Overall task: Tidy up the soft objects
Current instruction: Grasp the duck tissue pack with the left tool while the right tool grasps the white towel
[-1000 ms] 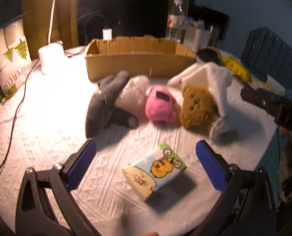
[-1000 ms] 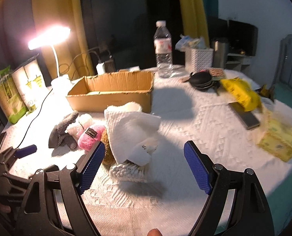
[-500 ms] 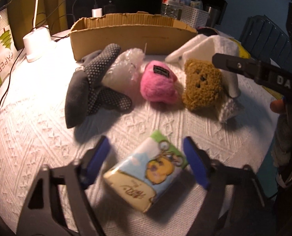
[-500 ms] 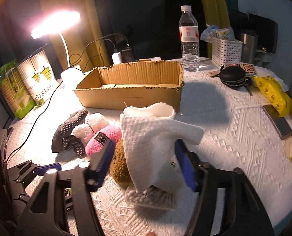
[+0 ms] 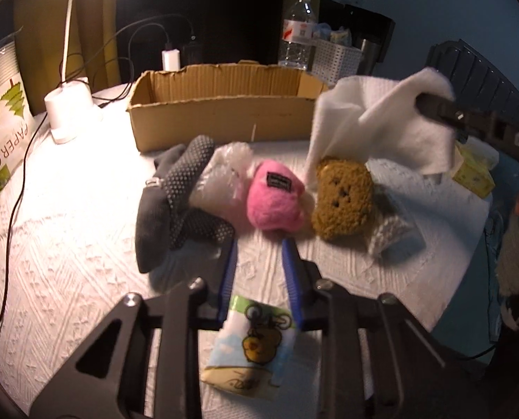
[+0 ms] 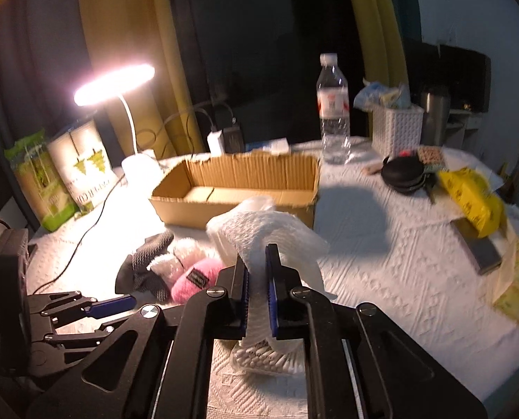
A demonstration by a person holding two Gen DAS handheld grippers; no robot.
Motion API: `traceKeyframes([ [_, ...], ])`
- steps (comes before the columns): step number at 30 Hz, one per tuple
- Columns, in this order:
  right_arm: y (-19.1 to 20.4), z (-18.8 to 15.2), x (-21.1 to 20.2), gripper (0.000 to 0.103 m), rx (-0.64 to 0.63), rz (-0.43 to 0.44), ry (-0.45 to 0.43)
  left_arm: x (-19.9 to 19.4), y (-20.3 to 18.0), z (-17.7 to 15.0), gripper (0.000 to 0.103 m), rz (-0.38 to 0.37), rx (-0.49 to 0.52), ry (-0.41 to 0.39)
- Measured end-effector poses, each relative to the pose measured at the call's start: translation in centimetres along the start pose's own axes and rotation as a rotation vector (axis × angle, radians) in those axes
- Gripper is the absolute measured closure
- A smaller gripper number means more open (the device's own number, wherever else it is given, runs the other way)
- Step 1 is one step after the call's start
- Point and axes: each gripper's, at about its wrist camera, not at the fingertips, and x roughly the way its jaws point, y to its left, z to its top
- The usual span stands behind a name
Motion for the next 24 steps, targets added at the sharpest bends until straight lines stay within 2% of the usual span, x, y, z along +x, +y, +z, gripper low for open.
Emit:
traceKeyframes([
  [3, -0.2, 0.7, -1.1, 0.093, -0.001, -0.013, -0.030, 0.0, 0.7, -0.1, 0.074, -0.001, -0.020, 0.022],
  [6, -0.7, 0.7, -1.8, 0.093, 0.006, -0.017, -0.041, -1.0, 1.2, -0.5, 0.065, 0.015, -0.030, 0.019],
  [8, -0.8, 0.5, -2.2, 0.093, 0.014, -0.017, -0.049, -1.8, 1.3, -1.2, 0.045, 0.018, -0.034, 0.011],
  [10, -0.9, 0.3, -2.7, 0.093, 0.025, -0.015, -0.056, -2.6, 1.3, -1.9, 0.034, 0.005, -0.043, 0.002],
  [13, -0.8, -0.1, -3.5, 0.093, 0.019, -0.017, -0.064, -2.9, 0.9, -3.1, 0.032, 0.006, -0.035, 0.012],
  [15, -0.8, -0.5, -4.0, 0.093, 0.016, -0.024, -0.066, -2.3, 0.6, -3.9, 0.026, 0.010, -0.030, 0.043],
  [22, -1.8, -3.3, -4.3, 0.092, 0.046, -0.080, -0.019, -0.4, -1.1, -6.0, 0.026, 0.020, 0.040, 0.110],
  [24, -2.4, -4.2, -4.2, 0.087, 0.063, -0.099, 0.002, -0.2, -0.8, -6.2, 0.026, 0.016, 0.033, 0.100],
])
